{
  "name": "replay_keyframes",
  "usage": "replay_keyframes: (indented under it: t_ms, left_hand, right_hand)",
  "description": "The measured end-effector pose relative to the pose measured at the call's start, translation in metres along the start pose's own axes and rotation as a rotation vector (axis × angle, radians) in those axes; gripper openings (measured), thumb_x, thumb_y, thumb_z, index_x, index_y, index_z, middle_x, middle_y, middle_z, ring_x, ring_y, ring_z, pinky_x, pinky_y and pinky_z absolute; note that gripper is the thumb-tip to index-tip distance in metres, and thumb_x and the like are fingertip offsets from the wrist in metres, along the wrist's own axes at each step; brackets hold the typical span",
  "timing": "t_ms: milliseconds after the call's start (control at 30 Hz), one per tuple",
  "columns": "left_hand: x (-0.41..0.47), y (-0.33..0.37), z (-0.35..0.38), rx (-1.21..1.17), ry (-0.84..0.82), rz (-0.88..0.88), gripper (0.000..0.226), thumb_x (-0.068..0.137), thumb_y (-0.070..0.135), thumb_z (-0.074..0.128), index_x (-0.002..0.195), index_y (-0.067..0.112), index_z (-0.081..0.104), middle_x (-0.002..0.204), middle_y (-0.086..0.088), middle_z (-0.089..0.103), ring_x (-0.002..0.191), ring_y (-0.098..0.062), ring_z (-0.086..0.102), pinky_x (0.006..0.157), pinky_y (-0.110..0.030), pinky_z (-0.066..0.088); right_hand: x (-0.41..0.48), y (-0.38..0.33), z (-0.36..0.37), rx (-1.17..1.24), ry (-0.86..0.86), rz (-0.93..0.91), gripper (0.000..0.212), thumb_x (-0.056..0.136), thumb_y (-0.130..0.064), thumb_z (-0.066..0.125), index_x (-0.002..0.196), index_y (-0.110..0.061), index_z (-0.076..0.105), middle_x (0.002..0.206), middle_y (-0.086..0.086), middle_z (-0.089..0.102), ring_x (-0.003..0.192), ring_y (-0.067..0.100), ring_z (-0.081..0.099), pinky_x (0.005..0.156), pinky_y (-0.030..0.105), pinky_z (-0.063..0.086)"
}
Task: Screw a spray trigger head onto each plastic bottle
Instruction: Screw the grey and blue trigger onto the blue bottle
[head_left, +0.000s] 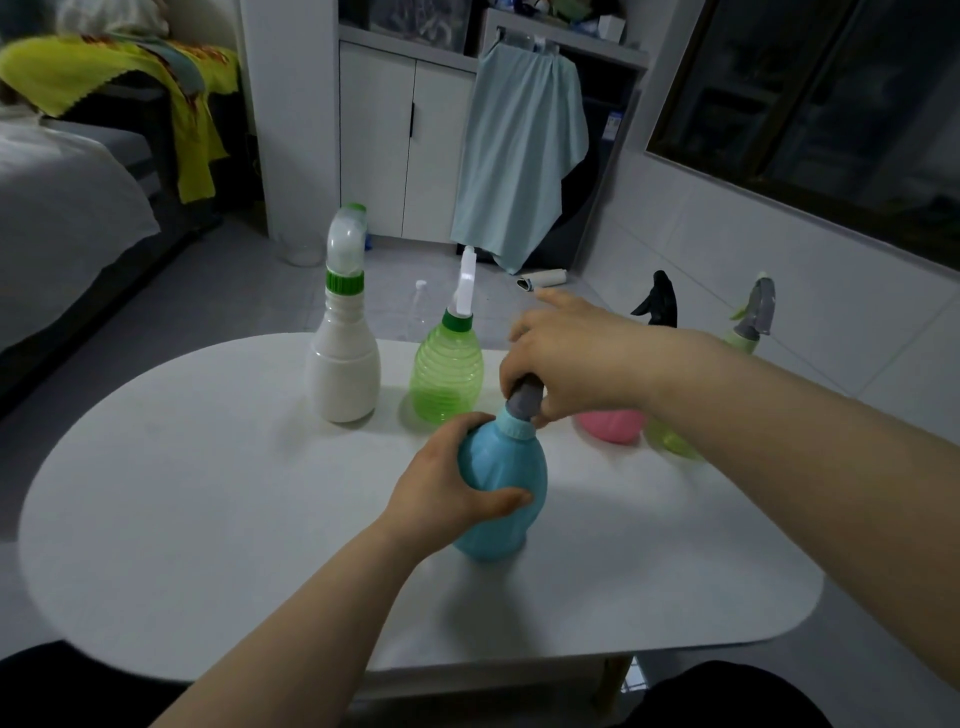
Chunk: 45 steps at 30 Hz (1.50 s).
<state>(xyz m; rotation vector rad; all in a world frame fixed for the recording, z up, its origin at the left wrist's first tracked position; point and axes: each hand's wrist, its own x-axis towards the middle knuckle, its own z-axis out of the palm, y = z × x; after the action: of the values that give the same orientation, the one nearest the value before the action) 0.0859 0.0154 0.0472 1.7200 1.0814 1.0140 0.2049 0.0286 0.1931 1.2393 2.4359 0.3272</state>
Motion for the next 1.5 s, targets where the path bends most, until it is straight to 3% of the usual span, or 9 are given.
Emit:
replay_keyframes:
  t_ms: [267,433,600,733,867,1000,1133,1267,1500]
  left_hand:
    - [-0.002,0.000,0.002,0.007,0.035,0.008,0.065,0.053,0.028,0.081,0.099,0.044,0.037,0.088,0.031,0.043,0.090,-0.009,0.050,0.080,-0.028,0.040]
    - [0.000,-0.003,0.000,0.010,0.032,0.013,0.058,0.053,0.028,0.082,0.086,0.049,0.039,0.086,0.031,0.043,0.083,-0.006,0.050,0.078,-0.028,0.040]
    - [0.001,-0.003,0.001,0.012,0.021,0.016,0.061,0.051,0.031,0.082,0.088,0.049,0.037,0.087,0.031,0.044,0.084,-0.007,0.050,0.077,-0.028,0.039]
    - [0.001,-0.002,0.001,0.017,0.024,0.021,0.063,0.053,0.028,0.082,0.094,0.045,0.037,0.087,0.029,0.044,0.088,-0.011,0.051,0.079,-0.029,0.041]
    - [0.000,-0.001,-0.001,0.000,0.009,0.020,0.064,0.054,0.027,0.082,0.098,0.043,0.039,0.090,0.025,0.047,0.094,-0.015,0.053,0.082,-0.032,0.046]
    - [0.000,-0.001,-0.001,0.005,-0.006,0.001,0.057,0.054,0.031,0.080,0.086,0.051,0.038,0.089,0.028,0.045,0.090,-0.012,0.052,0.082,-0.034,0.047]
    - [0.000,-0.001,-0.001,-0.001,-0.002,0.001,0.058,0.054,0.028,0.081,0.085,0.050,0.038,0.088,0.029,0.044,0.088,-0.012,0.052,0.081,-0.031,0.045]
    - [0.002,-0.002,-0.003,-0.001,-0.029,0.000,0.062,0.056,0.027,0.081,0.093,0.048,0.037,0.089,0.028,0.045,0.090,-0.014,0.052,0.080,-0.030,0.044]
    - [0.003,-0.002,-0.003,-0.016,-0.033,-0.011,0.058,0.056,0.027,0.080,0.086,0.052,0.038,0.090,0.029,0.045,0.086,-0.005,0.051,0.077,-0.026,0.041]
  right_hand:
    - [0.008,-0.012,0.003,0.350,-0.094,0.272,0.039,0.077,-0.051,0.053,0.061,-0.016,0.052,0.048,-0.004,0.057,0.045,0.008,0.049,0.044,0.023,0.035]
    - [0.000,0.004,-0.005,0.679,-0.058,0.360,0.046,0.084,-0.049,0.044,0.122,-0.024,0.046,0.122,0.001,0.056,0.103,0.015,0.051,0.083,0.025,0.037]
    - [-0.017,0.017,-0.017,0.780,-0.094,0.149,0.060,0.079,0.010,0.033,0.093,-0.043,0.058,0.130,-0.013,0.048,0.119,0.005,0.046,0.098,0.024,0.038]
    - [-0.017,0.017,-0.017,0.729,-0.211,0.105,0.040,0.080,-0.004,0.053,0.101,-0.037,0.062,0.129,-0.012,0.054,0.118,0.004,0.048,0.103,0.027,0.036]
    - [-0.013,0.015,-0.013,0.646,-0.131,0.204,0.009,0.074,-0.037,0.063,0.079,-0.030,0.065,0.084,-0.010,0.067,0.080,0.003,0.059,0.072,0.022,0.046]
    - [-0.007,0.002,0.000,0.553,-0.008,0.312,0.038,0.075,-0.053,0.055,0.056,-0.020,0.058,0.042,-0.007,0.061,0.039,0.001,0.055,0.044,0.018,0.037]
    - [-0.015,0.013,0.004,0.874,0.013,0.300,0.034,0.079,-0.050,0.050,0.098,-0.023,0.060,0.097,-0.007,0.067,0.078,0.001,0.060,0.059,0.020,0.047]
    - [-0.032,0.024,0.005,1.141,0.055,0.123,0.058,0.082,0.003,0.045,0.115,-0.045,0.041,0.133,-0.018,0.034,0.122,0.000,0.038,0.090,0.010,0.039]
    - [-0.021,0.014,-0.003,0.266,0.097,0.054,0.062,0.078,-0.006,0.056,0.129,-0.037,0.038,0.154,-0.009,-0.001,0.140,0.014,-0.001,0.111,0.031,0.010]
